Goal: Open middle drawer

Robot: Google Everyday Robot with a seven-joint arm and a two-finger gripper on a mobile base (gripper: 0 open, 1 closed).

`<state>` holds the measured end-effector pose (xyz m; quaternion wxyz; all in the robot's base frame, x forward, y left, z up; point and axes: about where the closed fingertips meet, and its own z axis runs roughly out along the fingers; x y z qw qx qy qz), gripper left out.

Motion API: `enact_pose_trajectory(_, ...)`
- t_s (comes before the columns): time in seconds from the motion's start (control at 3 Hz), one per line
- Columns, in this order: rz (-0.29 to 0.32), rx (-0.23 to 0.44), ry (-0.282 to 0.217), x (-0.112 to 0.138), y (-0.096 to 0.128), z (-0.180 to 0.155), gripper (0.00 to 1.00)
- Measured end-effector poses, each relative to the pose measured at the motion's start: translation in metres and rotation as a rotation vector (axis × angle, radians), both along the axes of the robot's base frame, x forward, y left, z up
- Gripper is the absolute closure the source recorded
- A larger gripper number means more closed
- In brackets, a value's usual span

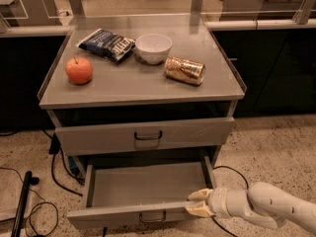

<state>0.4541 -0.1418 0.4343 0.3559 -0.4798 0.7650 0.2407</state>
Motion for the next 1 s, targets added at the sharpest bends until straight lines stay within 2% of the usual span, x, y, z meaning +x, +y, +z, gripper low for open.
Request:
enact_pose_trajectory(0.33, 0.000, 0.000, 0.000, 0.0000, 0.0000, 0.0000, 0.28)
enact_pose_trajectory(0.67, 0.000, 0.000, 0.000, 0.0000, 0.0001, 0.0000, 0.00)
enact_pose_trajectory(1.0, 0.000, 0.000, 0.000, 0.0000, 0.0002, 0.0000, 0.00)
